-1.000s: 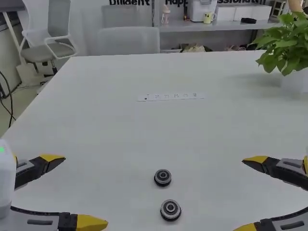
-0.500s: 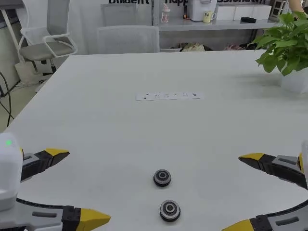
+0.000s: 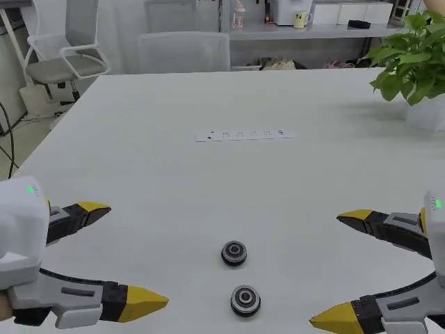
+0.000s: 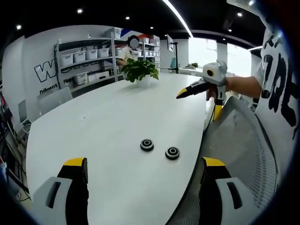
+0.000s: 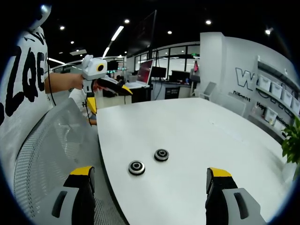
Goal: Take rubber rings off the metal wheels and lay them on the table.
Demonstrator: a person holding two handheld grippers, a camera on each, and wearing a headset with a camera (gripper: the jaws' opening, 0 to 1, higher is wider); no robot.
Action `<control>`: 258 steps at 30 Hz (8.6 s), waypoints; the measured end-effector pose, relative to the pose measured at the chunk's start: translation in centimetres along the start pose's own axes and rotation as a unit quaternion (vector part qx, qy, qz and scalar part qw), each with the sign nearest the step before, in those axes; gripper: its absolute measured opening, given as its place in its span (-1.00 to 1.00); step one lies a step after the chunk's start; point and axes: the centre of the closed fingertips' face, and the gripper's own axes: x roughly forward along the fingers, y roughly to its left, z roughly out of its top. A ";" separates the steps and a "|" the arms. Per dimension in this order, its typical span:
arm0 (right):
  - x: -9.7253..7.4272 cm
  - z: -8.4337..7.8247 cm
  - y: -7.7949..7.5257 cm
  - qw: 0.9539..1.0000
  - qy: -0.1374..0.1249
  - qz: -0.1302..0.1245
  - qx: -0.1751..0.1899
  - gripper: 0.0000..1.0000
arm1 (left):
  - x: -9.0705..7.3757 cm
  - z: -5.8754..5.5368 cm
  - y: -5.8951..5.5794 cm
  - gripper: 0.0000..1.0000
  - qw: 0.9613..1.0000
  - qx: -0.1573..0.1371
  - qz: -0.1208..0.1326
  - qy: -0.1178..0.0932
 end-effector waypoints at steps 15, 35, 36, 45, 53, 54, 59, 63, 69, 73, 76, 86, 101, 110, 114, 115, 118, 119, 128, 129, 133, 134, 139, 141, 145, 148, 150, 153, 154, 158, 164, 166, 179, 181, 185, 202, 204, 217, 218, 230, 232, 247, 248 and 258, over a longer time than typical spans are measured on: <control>0.9 0.3 -0.6 1.000 -0.002 0.004 -0.005 0.98 | 1.2 0.5 0.2 0.98 1.000 0.014 -0.013 0.002; 2.4 -0.2 -0.7 1.000 -0.002 0.015 -0.002 0.94 | 3.5 0.8 -0.9 0.94 0.998 0.033 -0.045 0.013; 2.5 -0.3 -0.7 1.000 -0.002 0.016 -0.002 0.94 | 3.7 0.7 -1.0 0.94 0.998 0.034 -0.047 0.014; 3.0 -0.6 -1.1 1.000 -0.001 0.017 0.001 0.93 | 4.8 0.6 -1.4 0.93 0.997 0.037 -0.061 0.020; 3.2 -0.9 -1.3 1.000 0.002 0.015 0.002 0.91 | 5.4 0.5 -1.7 0.89 0.996 0.041 -0.072 0.023; 3.2 -0.9 -1.3 1.000 0.002 0.016 0.001 0.90 | 5.5 0.5 -1.8 0.89 0.996 0.041 -0.074 0.024; 3.5 -0.9 -1.2 1.000 0.003 0.019 -0.002 0.88 | 5.8 0.4 -1.9 0.87 0.996 0.042 -0.077 0.025; 3.8 -1.0 -1.1 1.000 0.005 0.021 -0.004 0.86 | 6.1 0.4 -2.1 0.85 0.995 0.043 -0.082 0.025; 4.0 -1.2 -1.1 1.000 0.006 0.025 -0.007 0.84 | 6.4 0.2 -2.4 0.80 0.995 0.045 -0.087 0.027; 4.3 -1.3 -1.1 1.000 0.007 0.027 -0.009 0.83 | 6.7 0.2 -2.6 0.78 0.994 0.047 -0.091 0.029; 4.4 -1.4 -1.1 1.000 0.008 0.029 -0.010 0.81 | 7.0 0.1 -2.8 0.77 0.994 0.048 -0.095 0.030; 4.7 -1.9 -1.0 0.999 0.011 0.033 -0.012 0.77 | 7.7 -0.1 -3.3 0.73 0.993 0.052 -0.104 0.035; 5.2 -2.8 -0.8 0.999 0.020 0.041 -0.017 0.70 | 8.6 -0.7 -3.9 0.64 0.990 0.061 -0.120 0.044; 5.5 -3.5 -0.6 0.998 0.027 0.049 -0.014 0.66 | 9.4 -1.2 -4.6 0.56 0.987 0.069 -0.134 0.054; 5.7 -3.7 -0.4 0.998 0.028 0.056 -0.013 0.60 | 9.8 -1.6 -4.8 0.51 0.986 0.069 -0.141 0.056; 5.8 -3.8 -0.4 0.998 0.029 0.057 -0.014 0.59 | 9.8 -1.6 -4.9 0.49 0.986 0.069 -0.142 0.057; 6.0 -4.1 -0.3 0.998 0.032 0.060 -0.016 0.56 | 10.1 -1.9 -5.1 0.46 0.985 0.070 -0.147 0.060; 6.1 -4.2 -0.3 0.997 0.032 0.062 -0.016 0.54 | 10.2 -1.9 -5.2 0.46 0.985 0.071 -0.148 0.061; 6.6 -5.0 0.4 0.996 0.038 0.077 -0.029 0.34 | 10.9 -2.7 -6.0 0.34 0.982 0.071 -0.162 0.068; 6.7 -5.1 0.5 0.996 0.039 0.081 -0.029 0.32 | 11.0 -2.8 -6.1 0.33 0.982 0.070 -0.163 0.069; 6.9 -5.2 0.8 0.995 0.039 0.087 -0.030 0.27 | 11.4 -3.1 -6.6 0.26 0.980 0.070 -0.170 0.074; 7.0 -5.3 0.8 0.995 0.040 0.089 -0.029 0.25 | 11.5 -3.2 -6.7 0.24 0.979 0.071 -0.173 0.076; 7.2 -5.4 1.1 0.994 0.040 0.098 -0.028 0.18 | 11.8 -3.4 -7.3 0.19 0.977 0.072 -0.182 0.080; 7.2 -5.4 1.2 0.994 0.040 0.102 -0.029 0.16 | 11.9 -3.4 -7.4 0.16 0.977 0.072 -0.184 0.081; 7.4 -5.6 1.4 0.993 0.044 0.108 -0.031 0.15 | 12.1 -3.5 -7.5 0.12 0.976 0.074 -0.187 0.084; 7.5 -5.7 1.4 0.992 0.046 0.110 -0.030 0.14 | 12.3 -3.7 -7.7 0.08 0.975 0.076 -0.191 0.088; 7.6 -5.7 1.4 0.992 0.045 0.111 -0.027 0.14 | 12.5 -3.7 -7.9 0.04 0.974 0.078 -0.194 0.090; 7.6 -5.8 1.4 0.992 0.048 0.113 -0.028 0.13 | 12.7 -3.7 -8.2 -0.01 0.973 0.078 -0.198 0.090; 7.6 -5.8 1.4 0.992 0.048 0.113 -0.028 0.13 | 12.8 -3.7 -8.3 -0.02 0.973 0.078 -0.199 0.091; 7.6 -5.8 1.4 0.992 0.047 0.112 -0.026 0.13 | 13.0 -3.9 -8.5 -0.08 0.971 0.079 -0.204 0.095; 7.5 -5.9 1.4 0.992 0.047 0.111 -0.022 0.16 | 13.4 -4.2 -8.9 -0.17 0.969 0.078 -0.210 0.101; 7.5 -5.9 1.4 0.992 0.047 0.112 -0.022 0.16 | 13.5 -4.4 -8.9 -0.23 0.969 0.077 -0.212 0.104; 7.4 -6.5 1.4 0.992 0.055 0.110 -0.018 0.18 | 14.3 -4.6 -9.1 -0.57 0.969 0.058 -0.215 0.107; 7.4 -6.5 1.3 0.992 0.055 0.109 -0.017 0.18 | 14.5 -4.7 -9.2 -0.61 0.969 0.058 -0.215 0.110; 7.4 -6.7 1.3 0.992 0.056 0.109 -0.014 0.18 | 14.6 -4.8 -9.1 -0.67 0.970 0.057 -0.211 0.109; 7.8 -6.3 1.0 0.992 0.052 0.112 -0.011 0.14 | 15.0 -5.0 -8.8 -0.83 0.972 0.107 -0.183 0.100; 7.9 -6.2 0.9 0.992 0.053 0.113 -0.011 0.13 | 15.1 -5.0 -8.8 -0.83 0.972 0.106 -0.182 0.101; 8.5 -4.9 1.1 0.990 0.053 0.126 -0.024 0.08 | 15.1 -5.0 -8.6 -0.84 0.974 0.106 -0.174 0.100; 8.6 -4.9 1.2 0.990 0.055 0.128 -0.026 0.08 | 15.1 -5.0 -8.6 -0.84 0.974 0.106 -0.174 0.100; 9.8 -4.3 2.3 0.985 0.064 0.158 -0.035 0.00 | 15.1 -5.0 -8.6 -0.84 0.974 0.108 -0.173 0.099; 10.1 -4.4 2.4 0.984 0.067 0.162 -0.034 0.01 | 15.1 -5.0 -8.6 -0.84 0.974 0.107 -0.174 0.098; 11.4 -5.9 3.2 0.979 0.083 0.186 -0.012 -0.27 | 15.1 -5.0 -8.6 -0.84 0.974 0.106 -0.173 0.097; 11.5 -5.8 3.3 0.979 0.080 0.186 -0.002 -0.28 | 15.1 -5.0 -8.6 -0.84 0.974 0.106 -0.173 0.097; 11.8 -5.8 3.0 0.980 0.071 0.181 0.036 -0.39 | 15.1 -5.0 -8.6 -0.84 0.974 0.107 -0.173 0.097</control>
